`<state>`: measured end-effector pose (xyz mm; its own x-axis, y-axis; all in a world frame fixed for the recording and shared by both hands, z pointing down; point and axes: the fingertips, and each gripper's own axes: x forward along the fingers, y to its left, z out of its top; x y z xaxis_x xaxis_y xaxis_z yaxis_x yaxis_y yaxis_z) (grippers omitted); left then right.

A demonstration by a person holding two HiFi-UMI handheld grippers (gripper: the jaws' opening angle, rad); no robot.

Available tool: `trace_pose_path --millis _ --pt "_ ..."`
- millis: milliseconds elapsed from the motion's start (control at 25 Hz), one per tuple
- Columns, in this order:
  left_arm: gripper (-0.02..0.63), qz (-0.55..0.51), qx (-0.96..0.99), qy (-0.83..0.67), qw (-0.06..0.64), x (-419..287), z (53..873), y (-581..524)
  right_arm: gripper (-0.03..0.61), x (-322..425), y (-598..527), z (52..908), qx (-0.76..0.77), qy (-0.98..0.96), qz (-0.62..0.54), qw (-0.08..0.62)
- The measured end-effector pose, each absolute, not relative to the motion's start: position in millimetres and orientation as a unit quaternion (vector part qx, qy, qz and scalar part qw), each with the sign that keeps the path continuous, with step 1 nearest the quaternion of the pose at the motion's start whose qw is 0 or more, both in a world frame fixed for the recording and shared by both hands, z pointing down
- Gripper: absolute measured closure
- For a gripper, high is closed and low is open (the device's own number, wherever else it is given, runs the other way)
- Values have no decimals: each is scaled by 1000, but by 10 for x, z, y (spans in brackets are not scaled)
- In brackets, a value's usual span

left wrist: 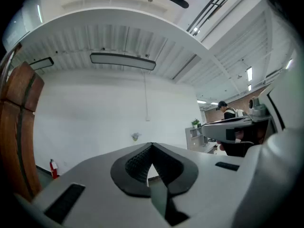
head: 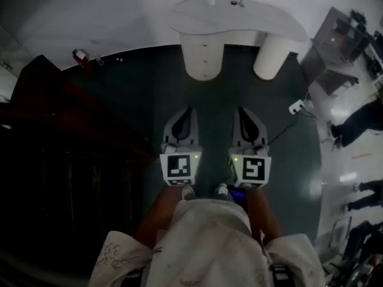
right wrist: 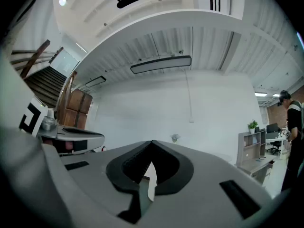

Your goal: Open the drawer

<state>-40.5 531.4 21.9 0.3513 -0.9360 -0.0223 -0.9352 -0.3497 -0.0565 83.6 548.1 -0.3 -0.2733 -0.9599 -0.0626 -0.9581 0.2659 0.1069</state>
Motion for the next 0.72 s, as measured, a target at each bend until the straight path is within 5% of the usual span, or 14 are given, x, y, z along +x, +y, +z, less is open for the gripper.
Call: trace_pose_path --millis 720 --pt "612 -14 -816 576 41 24 274 5229 575 1241 5364 54 594 -803 -53 -12"
